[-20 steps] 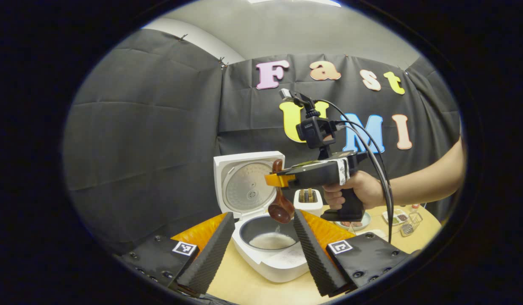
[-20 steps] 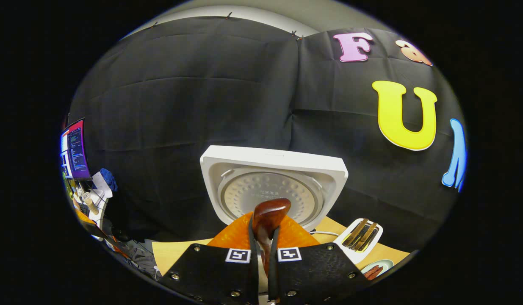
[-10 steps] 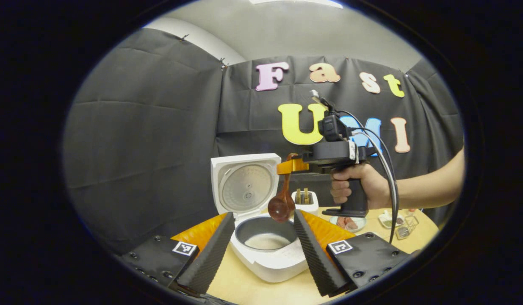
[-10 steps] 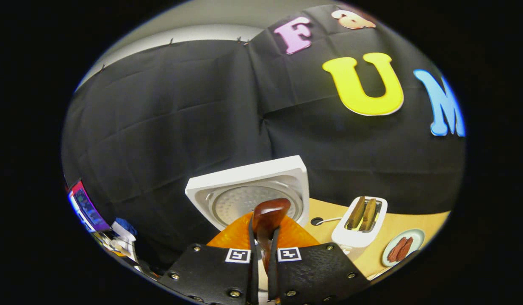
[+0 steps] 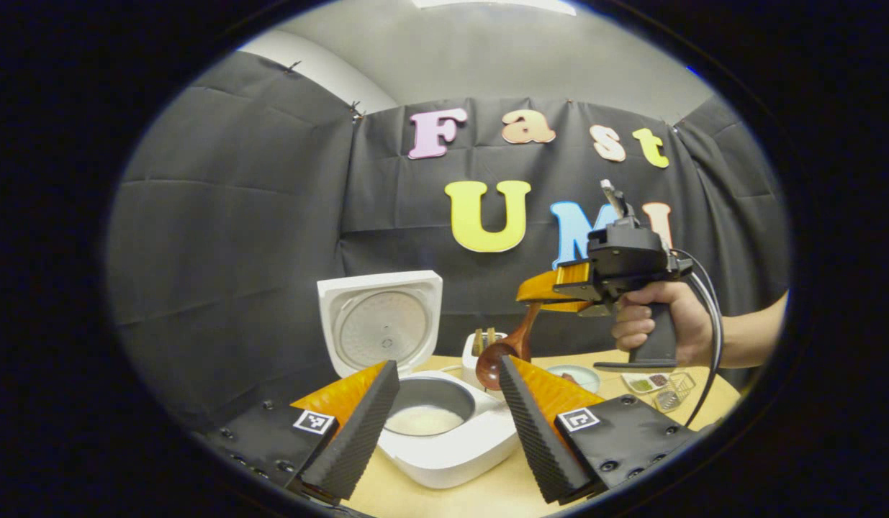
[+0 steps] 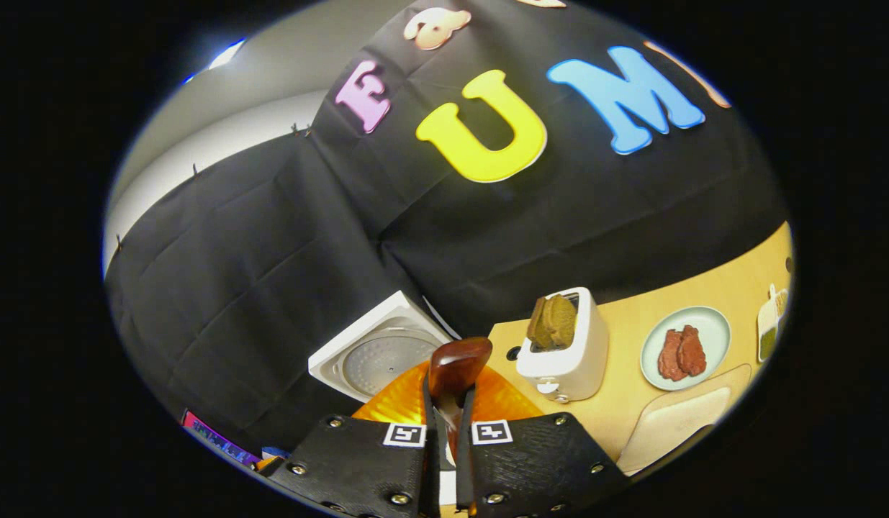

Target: Close the left gripper, press the button to open the rice cooker; take a wooden spoon from the chopstick holder with the right hand, scoop a spoonful of rice and pour it into the rice cooker, then put the wooden spoon back into the chopstick holder.

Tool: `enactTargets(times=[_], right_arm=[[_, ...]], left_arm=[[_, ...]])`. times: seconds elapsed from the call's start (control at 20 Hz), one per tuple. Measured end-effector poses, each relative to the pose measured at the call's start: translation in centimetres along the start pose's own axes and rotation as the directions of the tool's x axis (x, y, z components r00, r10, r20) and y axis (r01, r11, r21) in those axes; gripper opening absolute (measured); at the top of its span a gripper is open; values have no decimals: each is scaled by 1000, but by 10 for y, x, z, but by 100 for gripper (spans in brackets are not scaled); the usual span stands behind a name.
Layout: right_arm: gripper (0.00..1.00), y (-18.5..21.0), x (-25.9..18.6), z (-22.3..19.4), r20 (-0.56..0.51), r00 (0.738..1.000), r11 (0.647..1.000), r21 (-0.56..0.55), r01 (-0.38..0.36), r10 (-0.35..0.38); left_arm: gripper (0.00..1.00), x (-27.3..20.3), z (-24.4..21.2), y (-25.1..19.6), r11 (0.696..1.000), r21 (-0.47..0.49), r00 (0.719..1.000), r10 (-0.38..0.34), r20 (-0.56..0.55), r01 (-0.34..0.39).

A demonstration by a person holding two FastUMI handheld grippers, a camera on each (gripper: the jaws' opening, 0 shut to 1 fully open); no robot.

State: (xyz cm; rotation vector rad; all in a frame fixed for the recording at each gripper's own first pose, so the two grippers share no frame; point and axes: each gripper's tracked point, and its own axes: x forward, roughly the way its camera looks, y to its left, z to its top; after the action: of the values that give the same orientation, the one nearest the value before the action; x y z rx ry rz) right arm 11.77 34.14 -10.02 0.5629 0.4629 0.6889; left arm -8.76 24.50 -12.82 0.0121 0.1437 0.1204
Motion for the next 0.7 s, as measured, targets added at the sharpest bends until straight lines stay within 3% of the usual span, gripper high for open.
enactTargets(times=[0.35, 0.55, 0.7], right_arm=[[9, -94, -103, 38, 119, 983, 984, 126, 127, -142], [9, -142, -153, 47, 161, 962, 965, 177, 193, -221], [9, -171, -189, 54, 192, 944, 951, 208, 229, -269]], left_arm=[[95, 11, 9, -77, 989, 6, 989, -146, 12, 145], [99, 12, 18, -122, 971, 19, 971, -240, 21, 239], [95, 14, 22, -149, 959, 30, 959, -282, 18, 281]])
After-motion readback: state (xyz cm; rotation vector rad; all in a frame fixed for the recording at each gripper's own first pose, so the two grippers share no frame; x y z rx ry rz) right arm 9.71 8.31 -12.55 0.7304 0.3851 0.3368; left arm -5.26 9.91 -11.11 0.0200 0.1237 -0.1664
